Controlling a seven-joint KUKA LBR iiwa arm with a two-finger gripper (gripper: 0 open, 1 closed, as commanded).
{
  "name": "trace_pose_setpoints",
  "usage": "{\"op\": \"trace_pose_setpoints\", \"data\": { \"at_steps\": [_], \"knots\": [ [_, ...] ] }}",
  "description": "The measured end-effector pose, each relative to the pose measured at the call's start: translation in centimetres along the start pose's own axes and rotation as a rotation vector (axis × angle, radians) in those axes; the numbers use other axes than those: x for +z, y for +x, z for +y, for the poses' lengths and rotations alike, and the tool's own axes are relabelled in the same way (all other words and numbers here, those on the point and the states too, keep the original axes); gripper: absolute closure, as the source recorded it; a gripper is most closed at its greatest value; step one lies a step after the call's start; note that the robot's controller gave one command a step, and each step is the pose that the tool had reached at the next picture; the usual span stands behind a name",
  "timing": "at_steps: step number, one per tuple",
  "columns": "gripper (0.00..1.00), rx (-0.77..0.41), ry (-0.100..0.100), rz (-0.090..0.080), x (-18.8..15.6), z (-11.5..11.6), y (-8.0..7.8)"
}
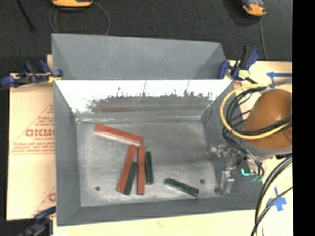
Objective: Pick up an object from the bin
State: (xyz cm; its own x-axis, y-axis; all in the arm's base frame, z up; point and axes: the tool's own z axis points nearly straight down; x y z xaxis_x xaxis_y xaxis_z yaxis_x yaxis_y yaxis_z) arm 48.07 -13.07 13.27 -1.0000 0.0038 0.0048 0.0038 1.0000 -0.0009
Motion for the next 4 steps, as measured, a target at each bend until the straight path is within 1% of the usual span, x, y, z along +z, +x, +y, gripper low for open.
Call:
{"op": "trace_pose_setpoints", "data": {
  "at_steps": [1, 2, 3, 4],
  "knots": [
    [0.0, -0.004, 0.002, -0.008, -0.4, 0.0, -0.2],
    [0.0, 0.059, -0.002, -0.013, 6.4, 7.7, 0.3],
    [0.0, 0.102, -0.002, -0.013, 0.1, 5.9, 0.2],
    [0.0, 0.063, 0.0, -0.007, 3.2, 12.3, 0.1]
  ]
}}
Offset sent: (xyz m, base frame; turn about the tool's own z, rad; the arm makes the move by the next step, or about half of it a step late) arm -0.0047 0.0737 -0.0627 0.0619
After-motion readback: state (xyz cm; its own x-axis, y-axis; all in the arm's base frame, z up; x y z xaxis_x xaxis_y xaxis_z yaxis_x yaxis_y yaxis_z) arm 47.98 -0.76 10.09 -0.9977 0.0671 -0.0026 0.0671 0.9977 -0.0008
